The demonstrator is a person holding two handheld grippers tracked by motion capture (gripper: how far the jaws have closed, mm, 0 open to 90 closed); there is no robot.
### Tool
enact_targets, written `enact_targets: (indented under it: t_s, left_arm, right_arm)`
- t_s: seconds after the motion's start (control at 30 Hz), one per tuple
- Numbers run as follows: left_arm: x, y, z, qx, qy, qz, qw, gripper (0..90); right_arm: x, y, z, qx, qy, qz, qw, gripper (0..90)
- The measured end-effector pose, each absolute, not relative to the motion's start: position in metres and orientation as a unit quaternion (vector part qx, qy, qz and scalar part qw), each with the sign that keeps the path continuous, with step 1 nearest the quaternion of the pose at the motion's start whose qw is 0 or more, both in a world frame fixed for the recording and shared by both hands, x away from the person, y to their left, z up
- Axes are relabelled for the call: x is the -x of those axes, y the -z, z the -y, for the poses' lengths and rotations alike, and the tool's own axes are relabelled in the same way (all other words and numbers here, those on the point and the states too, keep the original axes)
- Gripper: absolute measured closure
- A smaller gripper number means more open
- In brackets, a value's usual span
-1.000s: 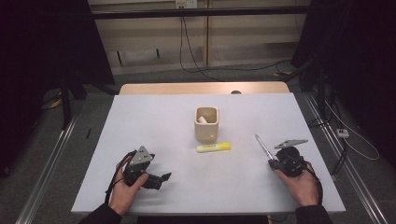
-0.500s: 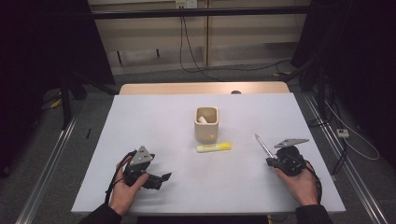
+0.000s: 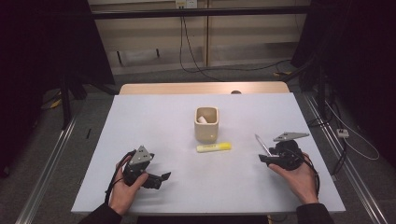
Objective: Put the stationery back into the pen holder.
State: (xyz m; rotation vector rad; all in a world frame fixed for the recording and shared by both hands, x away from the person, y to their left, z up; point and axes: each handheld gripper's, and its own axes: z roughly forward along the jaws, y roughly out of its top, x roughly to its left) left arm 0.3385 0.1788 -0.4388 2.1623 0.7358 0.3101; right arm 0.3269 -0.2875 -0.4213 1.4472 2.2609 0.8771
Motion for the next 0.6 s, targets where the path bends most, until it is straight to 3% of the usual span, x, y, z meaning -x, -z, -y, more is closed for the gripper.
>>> enact_targets:
  t_s: [0.1, 0.27, 0.6]
  left_arm:
    - [-0.338, 0.439, -0.179, -0.857, -0.122, -0.291, 0.407, 5.8]
    - [-0.338, 0.439, -0.179, -0.855, -0.123, -0.291, 0.41, 5.8]
    - [-0.338, 0.439, -0.179, -0.855, -0.123, -0.292, 0.41, 5.8]
  right_arm:
    - [-0.333, 0.422, 0.285, -0.512, -0.306, -0.788, 0.153, 28.1]
    - [-0.341, 0.419, 0.284, -0.52, -0.304, -0.783, 0.155, 19.3]
    - [-0.356, 0.416, 0.284, -0.528, -0.295, -0.781, 0.154, 22.0]
